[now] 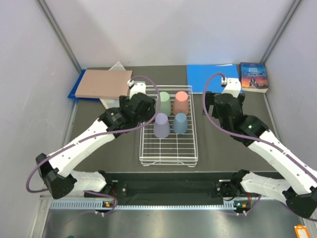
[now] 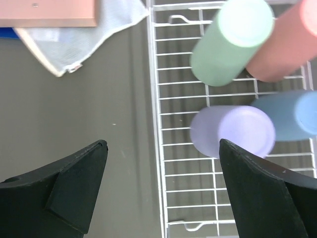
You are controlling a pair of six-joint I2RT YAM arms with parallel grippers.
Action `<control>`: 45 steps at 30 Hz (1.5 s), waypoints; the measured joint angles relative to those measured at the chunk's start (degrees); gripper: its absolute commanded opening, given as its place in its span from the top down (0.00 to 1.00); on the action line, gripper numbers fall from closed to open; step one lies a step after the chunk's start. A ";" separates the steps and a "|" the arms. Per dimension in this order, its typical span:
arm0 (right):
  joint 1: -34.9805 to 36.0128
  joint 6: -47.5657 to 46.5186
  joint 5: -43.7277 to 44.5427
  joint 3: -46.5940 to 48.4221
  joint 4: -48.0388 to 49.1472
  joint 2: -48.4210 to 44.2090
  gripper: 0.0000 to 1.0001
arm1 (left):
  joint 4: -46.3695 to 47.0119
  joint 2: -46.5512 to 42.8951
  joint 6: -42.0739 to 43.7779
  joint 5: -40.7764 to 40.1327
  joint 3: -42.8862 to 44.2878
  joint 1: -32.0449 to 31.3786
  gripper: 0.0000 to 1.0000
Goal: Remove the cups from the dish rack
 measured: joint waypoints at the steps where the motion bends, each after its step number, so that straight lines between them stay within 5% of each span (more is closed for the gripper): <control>1: 0.00 -0.31 -0.02 0.00 0.09 0.07 0.00 | 0.07 0.39 0.17 0.72 0.33 -0.15 0.01; 23: 0.02 -1.62 -2.54 0.09 0.31 2.58 0.00 | 8.24 14.62 0.22 11.02 2.71 -4.00 0.01; 30: 0.09 -2.05 -2.56 0.07 0.31 2.58 0.00 | 8.35 17.90 -1.70 10.43 2.71 -4.00 0.18; 33: 0.09 -2.36 -2.54 0.07 0.31 2.58 0.00 | 7.93 18.62 -2.23 9.70 2.71 -4.00 0.36; 37: 0.09 -2.64 -2.51 0.07 0.31 2.58 0.00 | 7.61 18.71 -2.78 9.11 2.75 -4.00 0.72; 39: 0.09 -2.67 -2.51 0.07 0.31 2.58 0.00 | 7.37 18.71 -3.15 8.68 2.84 -4.00 0.99; 45: 0.09 -2.84 -2.51 0.07 0.33 2.58 0.00 | 3.72 18.71 -3.19 5.95 5.66 -4.00 1.00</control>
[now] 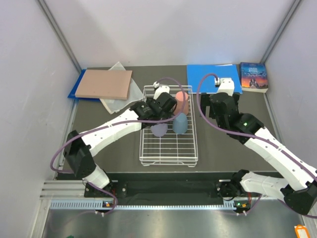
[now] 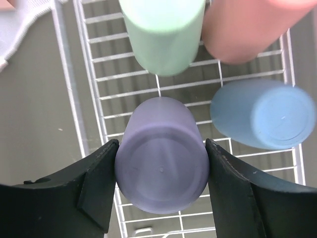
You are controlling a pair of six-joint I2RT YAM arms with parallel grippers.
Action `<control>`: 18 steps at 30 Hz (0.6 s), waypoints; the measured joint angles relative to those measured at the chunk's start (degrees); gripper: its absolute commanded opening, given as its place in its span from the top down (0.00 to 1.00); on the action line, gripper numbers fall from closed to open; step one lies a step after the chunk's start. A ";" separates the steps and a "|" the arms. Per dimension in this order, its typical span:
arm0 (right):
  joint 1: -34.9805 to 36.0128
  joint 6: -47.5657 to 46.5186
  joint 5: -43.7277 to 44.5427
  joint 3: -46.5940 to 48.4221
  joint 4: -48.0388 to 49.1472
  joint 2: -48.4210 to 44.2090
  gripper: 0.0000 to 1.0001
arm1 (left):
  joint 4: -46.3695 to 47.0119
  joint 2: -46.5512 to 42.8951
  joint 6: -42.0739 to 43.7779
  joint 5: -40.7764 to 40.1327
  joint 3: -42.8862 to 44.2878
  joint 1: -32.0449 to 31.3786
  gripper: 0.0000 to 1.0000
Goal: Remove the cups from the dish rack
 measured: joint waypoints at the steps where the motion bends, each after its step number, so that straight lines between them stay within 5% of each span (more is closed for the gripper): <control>1: 0.00 -0.13 0.00 0.00 0.00 0.00 0.00 | -0.66 0.00 0.24 -0.57 1.07 0.00 1.00; 18: 0.02 0.98 -1.29 0.37 1.22 -0.87 0.04 | -4.33 -8.46 3.96 -3.08 19.10 0.02 1.00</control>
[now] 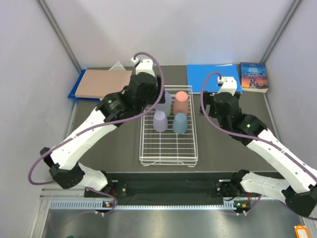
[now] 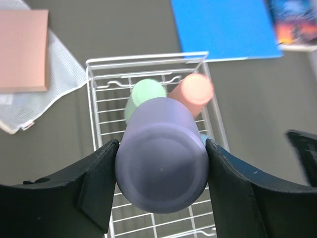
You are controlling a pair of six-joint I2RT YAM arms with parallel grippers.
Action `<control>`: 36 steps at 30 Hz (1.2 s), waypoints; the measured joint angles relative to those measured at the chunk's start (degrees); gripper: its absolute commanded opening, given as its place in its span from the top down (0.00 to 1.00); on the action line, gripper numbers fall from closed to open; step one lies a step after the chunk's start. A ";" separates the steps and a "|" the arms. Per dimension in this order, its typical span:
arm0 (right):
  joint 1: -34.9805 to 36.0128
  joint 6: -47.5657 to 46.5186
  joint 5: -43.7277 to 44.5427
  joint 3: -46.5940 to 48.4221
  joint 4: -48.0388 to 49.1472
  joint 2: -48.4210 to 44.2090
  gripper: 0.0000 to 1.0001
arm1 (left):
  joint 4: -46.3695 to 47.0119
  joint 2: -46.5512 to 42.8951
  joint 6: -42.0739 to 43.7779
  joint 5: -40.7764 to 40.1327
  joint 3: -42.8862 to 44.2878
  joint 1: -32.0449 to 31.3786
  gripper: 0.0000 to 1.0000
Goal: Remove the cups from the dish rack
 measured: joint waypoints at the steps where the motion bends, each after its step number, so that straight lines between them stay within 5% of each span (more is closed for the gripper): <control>1: 0.00 0.37 -1.05 -0.17 0.83 -0.66 0.06 | 0.33 -1.18 -0.09 0.50 0.02 0.11 1.00; 5: -0.17 2.71 -6.67 -0.50 4.59 -4.48 0.10 | 7.43 -7.98 -2.05 8.07 -3.89 3.15 1.00; 11: -2.78 7.56 -21.11 0.37 11.23 -7.87 0.23 | 28.46 -19.56 -14.32 30.84 -22.58 18.21 1.00; 19: -8.94 18.71 -42.60 -0.15 23.23 -9.97 0.28 | 59.93 -13.84 -38.80 56.22 -38.12 27.39 1.00; 33: -9.18 25.79 -54.53 -0.17 33.03 -6.21 0.27 | 75.91 -12.17 -49.55 65.00 -38.27 26.99 1.00; 36: -9.18 26.47 -55.95 -0.17 35.08 -4.61 0.34 | 76.78 -12.15 -49.90 65.13 -38.73 26.32 1.00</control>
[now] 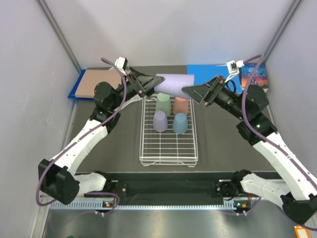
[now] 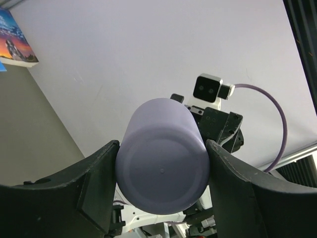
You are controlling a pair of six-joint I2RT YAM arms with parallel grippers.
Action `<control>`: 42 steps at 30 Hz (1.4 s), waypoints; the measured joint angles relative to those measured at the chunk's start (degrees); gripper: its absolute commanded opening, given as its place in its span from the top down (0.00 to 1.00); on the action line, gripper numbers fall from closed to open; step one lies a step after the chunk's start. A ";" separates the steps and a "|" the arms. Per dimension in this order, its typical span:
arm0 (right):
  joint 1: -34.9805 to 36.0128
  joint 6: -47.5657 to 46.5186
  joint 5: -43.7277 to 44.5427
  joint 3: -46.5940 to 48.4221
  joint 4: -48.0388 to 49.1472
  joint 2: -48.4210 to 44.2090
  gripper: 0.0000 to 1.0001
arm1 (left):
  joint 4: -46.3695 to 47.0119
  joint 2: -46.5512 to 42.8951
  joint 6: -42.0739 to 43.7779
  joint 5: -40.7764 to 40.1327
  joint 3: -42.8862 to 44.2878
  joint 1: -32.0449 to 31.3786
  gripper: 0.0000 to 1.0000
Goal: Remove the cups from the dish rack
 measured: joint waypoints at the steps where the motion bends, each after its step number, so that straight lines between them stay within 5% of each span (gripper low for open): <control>1: 0.00 0.35 -0.59 0.00 0.94 0.81 0.39 | 0.09 0.11 -0.13 -0.02 -0.22 -0.50 1.00; 3: 0.04 0.70 -1.55 0.00 2.25 2.43 0.51 | 0.46 0.72 -0.26 0.00 -0.31 -1.68 1.00; 6: 0.04 1.86 -3.23 0.00 3.43 4.63 1.00 | -0.04 2.29 0.48 -0.39 -0.31 -3.26 0.98; 8: 0.09 3.85 -4.04 0.07 3.41 4.94 1.00 | 0.13 3.67 -0.66 -0.35 -0.33 -3.41 0.74; 11: -0.28 4.57 -4.00 0.13 2.67 4.26 1.00 | -0.76 3.63 -1.05 -0.33 0.00 -3.80 0.01; 16: -3.91 -0.39 4.66 5.97 -12.39 2.67 1.00 | -16.57 1.92 9.29 -5.77 4.87 -5.07 0.01; 22: -10.45 -7.96 33.11 27.61 -38.58 10.32 1.00 | -35.34 -1.07 17.07 -16.63 10.01 -4.22 0.01; 26: -16.68 -8.07 43.56 35.95 -50.82 19.50 1.00 | -45.62 -1.29 19.71 -21.62 10.12 -4.22 0.01; 35: -28.98 -6.62 41.70 21.40 -57.42 35.87 1.00 | -61.42 -3.30 24.76 -31.26 10.12 -4.24 0.01; 42: -30.45 -6.29 41.33 26.23 -56.87 43.17 1.00 | -64.83 -6.10 26.86 -34.42 9.60 -4.24 0.01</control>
